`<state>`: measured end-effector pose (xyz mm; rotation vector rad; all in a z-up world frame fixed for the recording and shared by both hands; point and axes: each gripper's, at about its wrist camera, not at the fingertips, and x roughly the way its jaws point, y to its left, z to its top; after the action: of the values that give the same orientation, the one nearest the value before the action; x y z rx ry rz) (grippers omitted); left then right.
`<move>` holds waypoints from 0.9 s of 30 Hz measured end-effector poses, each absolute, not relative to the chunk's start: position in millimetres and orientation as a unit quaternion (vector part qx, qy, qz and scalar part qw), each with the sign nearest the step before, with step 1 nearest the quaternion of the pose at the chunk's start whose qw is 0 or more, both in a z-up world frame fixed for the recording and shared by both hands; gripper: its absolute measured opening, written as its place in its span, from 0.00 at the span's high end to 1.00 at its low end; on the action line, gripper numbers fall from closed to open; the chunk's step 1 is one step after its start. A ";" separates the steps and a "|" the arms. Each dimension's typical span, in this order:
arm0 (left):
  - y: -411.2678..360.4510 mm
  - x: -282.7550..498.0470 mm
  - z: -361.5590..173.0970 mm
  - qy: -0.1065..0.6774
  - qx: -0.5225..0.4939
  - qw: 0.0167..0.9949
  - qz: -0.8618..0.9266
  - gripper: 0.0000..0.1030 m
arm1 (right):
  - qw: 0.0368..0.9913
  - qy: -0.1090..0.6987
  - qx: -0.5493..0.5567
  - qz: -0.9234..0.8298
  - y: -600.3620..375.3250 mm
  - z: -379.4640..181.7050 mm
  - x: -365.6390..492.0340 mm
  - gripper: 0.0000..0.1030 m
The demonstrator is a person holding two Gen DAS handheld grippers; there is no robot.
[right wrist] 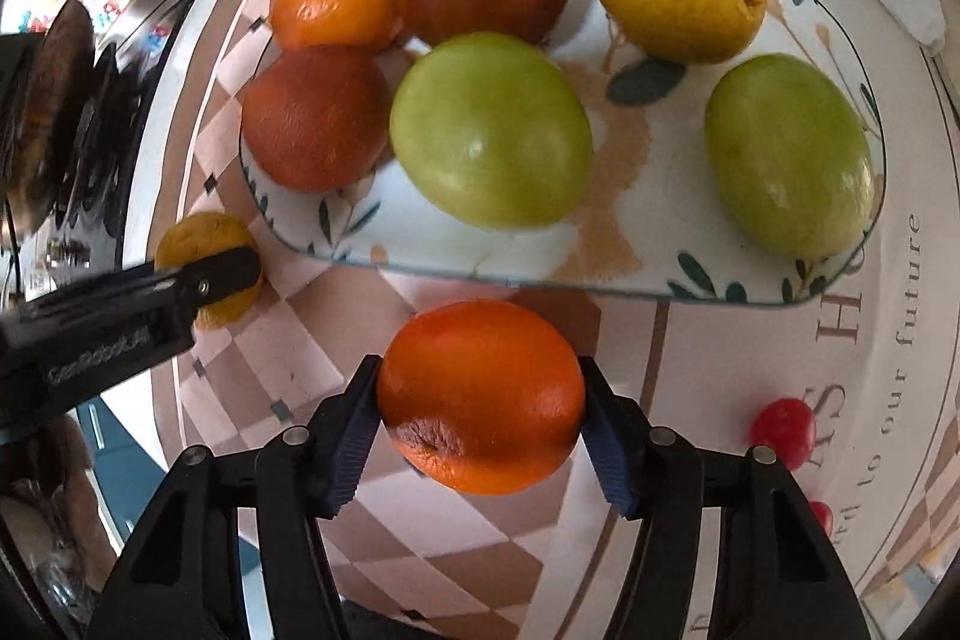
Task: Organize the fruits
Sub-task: 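Grasp the yellow citrus with left tool while right tool grasps the orange, then carry both fruits onto the plate and open both tools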
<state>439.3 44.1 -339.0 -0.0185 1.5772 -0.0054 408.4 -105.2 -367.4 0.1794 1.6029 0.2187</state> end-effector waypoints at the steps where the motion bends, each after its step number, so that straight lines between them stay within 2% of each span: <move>1: 42.4 433.7 -336.9 0.708 -0.016 0.706 -0.005 0.46 | 0.684 0.718 0.080 0.100 -108.2 -362.9 404.3 0.37; 13: 17.8 370.3 -338.5 0.729 -0.062 0.681 -0.040 0.46 | 0.667 0.731 0.093 0.108 -131.0 -367.0 370.2 0.37; 20: 16.8 387.3 -306.7 0.714 -0.090 0.693 -0.044 0.46 | 0.672 0.722 0.127 0.107 -143.5 -356.0 365.4 0.38; 27: 34.3 442.1 -274.3 0.689 -0.145 0.709 -0.040 0.46 | 0.711 0.671 0.191 0.089 -193.0 -308.3 386.2 0.37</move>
<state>442.1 34.3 -274.3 -0.3227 1.5294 -0.0890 386.2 -193.0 -308.3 0.4229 1.4884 0.1970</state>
